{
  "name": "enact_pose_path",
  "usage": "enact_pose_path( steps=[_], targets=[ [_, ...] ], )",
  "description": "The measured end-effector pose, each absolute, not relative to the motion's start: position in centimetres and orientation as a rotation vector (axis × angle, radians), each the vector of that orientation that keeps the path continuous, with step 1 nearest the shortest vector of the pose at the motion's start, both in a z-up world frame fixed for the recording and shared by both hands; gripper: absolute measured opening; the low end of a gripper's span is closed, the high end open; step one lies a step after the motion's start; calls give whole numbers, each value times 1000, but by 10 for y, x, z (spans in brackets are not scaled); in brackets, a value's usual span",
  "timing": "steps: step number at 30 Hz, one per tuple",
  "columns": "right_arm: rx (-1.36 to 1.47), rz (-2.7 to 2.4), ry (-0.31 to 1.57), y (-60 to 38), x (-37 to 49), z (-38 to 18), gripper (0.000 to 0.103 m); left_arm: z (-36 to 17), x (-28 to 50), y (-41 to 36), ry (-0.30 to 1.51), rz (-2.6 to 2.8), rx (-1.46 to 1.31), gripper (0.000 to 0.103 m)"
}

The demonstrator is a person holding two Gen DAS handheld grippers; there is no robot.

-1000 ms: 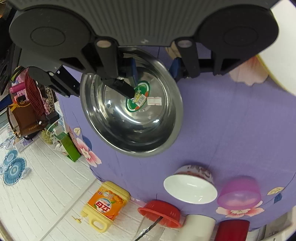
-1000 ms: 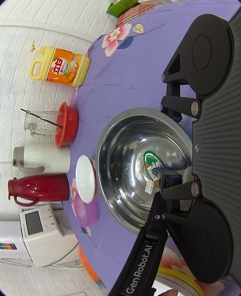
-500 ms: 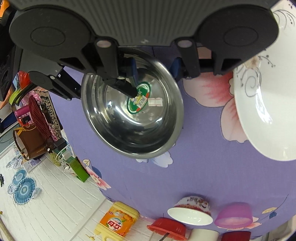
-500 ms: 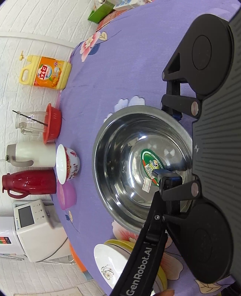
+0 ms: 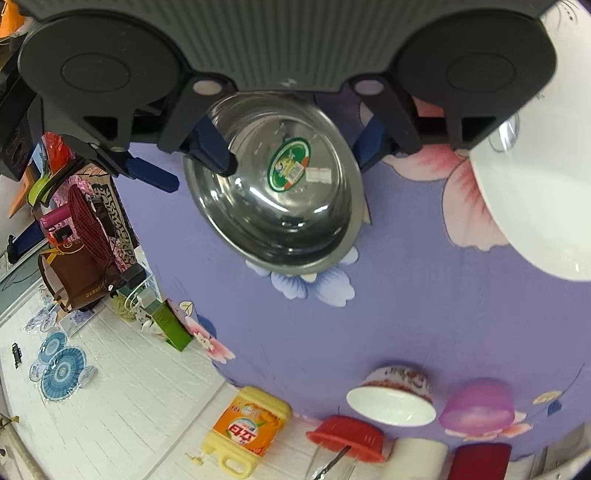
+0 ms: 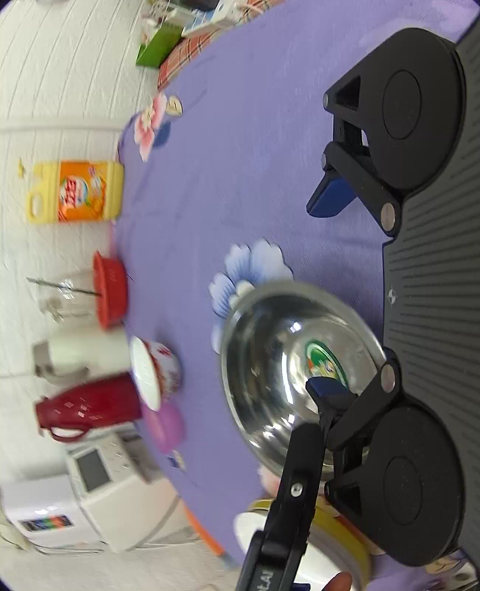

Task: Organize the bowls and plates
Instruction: 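Move the left gripper to the white patterned bowl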

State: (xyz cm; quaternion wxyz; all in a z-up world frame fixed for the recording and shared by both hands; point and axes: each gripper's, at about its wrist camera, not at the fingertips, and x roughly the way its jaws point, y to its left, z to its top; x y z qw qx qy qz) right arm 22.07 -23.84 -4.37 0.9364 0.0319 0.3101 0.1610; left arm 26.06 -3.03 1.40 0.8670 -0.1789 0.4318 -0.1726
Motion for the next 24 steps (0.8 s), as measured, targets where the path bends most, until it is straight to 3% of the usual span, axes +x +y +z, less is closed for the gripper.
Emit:
enact_pose_path(
  steps=[10, 19, 21, 24],
  targets=[
    [128, 344, 645, -241, 244, -30, 103, 58, 276, 10, 758, -303, -374, 81],
    [154, 359, 727, -216, 292, 13, 103, 71, 318, 48, 741, -213, -449, 83],
    [102, 377, 699, -207, 302, 27, 103, 73, 333, 50, 753, -203, -472, 92],
    [0, 380, 656, -189, 320, 45, 103, 77, 352, 54, 742, -184, -497, 93]
  ],
)
